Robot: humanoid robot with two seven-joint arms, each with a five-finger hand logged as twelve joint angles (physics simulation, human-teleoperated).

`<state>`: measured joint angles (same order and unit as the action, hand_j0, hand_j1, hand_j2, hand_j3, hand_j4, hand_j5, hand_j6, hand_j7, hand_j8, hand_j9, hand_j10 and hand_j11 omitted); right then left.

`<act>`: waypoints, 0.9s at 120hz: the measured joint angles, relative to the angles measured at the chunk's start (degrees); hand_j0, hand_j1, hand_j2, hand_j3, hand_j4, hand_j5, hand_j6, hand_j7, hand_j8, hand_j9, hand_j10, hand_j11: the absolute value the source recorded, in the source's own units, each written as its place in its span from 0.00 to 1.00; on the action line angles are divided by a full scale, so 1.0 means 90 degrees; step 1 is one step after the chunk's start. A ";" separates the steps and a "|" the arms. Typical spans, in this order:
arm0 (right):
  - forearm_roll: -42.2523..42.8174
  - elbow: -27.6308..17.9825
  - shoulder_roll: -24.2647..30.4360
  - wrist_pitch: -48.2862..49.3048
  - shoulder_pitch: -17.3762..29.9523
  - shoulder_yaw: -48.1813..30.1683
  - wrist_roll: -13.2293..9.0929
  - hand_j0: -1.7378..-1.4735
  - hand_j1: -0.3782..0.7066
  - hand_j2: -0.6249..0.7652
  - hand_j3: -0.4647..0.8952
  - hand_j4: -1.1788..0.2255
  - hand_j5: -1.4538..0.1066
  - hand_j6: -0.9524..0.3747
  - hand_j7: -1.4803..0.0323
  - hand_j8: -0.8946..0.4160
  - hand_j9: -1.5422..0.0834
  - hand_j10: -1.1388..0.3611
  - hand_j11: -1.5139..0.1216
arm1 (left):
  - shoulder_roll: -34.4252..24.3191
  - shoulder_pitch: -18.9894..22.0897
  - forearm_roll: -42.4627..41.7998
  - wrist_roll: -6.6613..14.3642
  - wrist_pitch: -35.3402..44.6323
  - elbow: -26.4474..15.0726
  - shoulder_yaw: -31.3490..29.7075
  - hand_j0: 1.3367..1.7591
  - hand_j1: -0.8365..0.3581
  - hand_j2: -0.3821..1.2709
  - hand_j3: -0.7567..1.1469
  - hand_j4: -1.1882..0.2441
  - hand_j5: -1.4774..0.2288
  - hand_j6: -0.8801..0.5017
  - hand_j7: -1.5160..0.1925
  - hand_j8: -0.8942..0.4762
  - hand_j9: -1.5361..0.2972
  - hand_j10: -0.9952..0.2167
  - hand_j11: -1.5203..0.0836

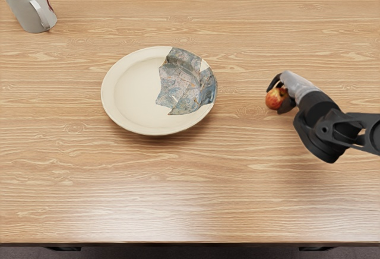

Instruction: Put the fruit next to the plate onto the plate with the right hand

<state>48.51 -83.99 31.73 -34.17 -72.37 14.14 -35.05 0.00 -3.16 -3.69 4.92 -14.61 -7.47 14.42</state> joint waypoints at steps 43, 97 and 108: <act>-0.0141 -0.0543 0.0051 0.0131 -0.0307 -0.0344 0.0002 0.32 0.60 0.53 0.34 0.47 0.36 0.44 0.41 0.34 0.40 0.33 0.38 | 0.0000 0.0010 0.0000 0.0000 0.0001 0.0006 0.0000 0.76 0.99 0.23 0.40 0.83 0.87 0.64 0.89 0.65 0.84 0.82 0.95; -0.0483 -0.1001 0.0039 0.0480 -0.0663 -0.0891 0.0000 0.32 0.60 0.53 0.34 0.48 0.35 0.44 0.40 0.35 0.40 0.32 0.38 | 0.0000 0.0010 0.0000 0.0000 0.0002 0.0010 0.0000 0.76 0.99 0.23 0.40 0.83 0.87 0.64 0.89 0.65 0.84 0.82 0.95; -0.0620 -0.1067 0.0022 0.0630 -0.0799 -0.1064 0.0001 0.32 0.60 0.53 0.34 0.48 0.35 0.44 0.40 0.35 0.40 0.32 0.38 | 0.0000 0.0014 0.0000 0.0000 0.0001 0.0010 0.0000 0.76 0.99 0.23 0.40 0.83 0.87 0.64 0.89 0.65 0.84 0.82 0.95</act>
<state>42.93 -93.59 31.92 -28.49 -79.56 4.57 -35.04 0.00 -3.04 -3.69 4.92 -14.60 -7.38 14.42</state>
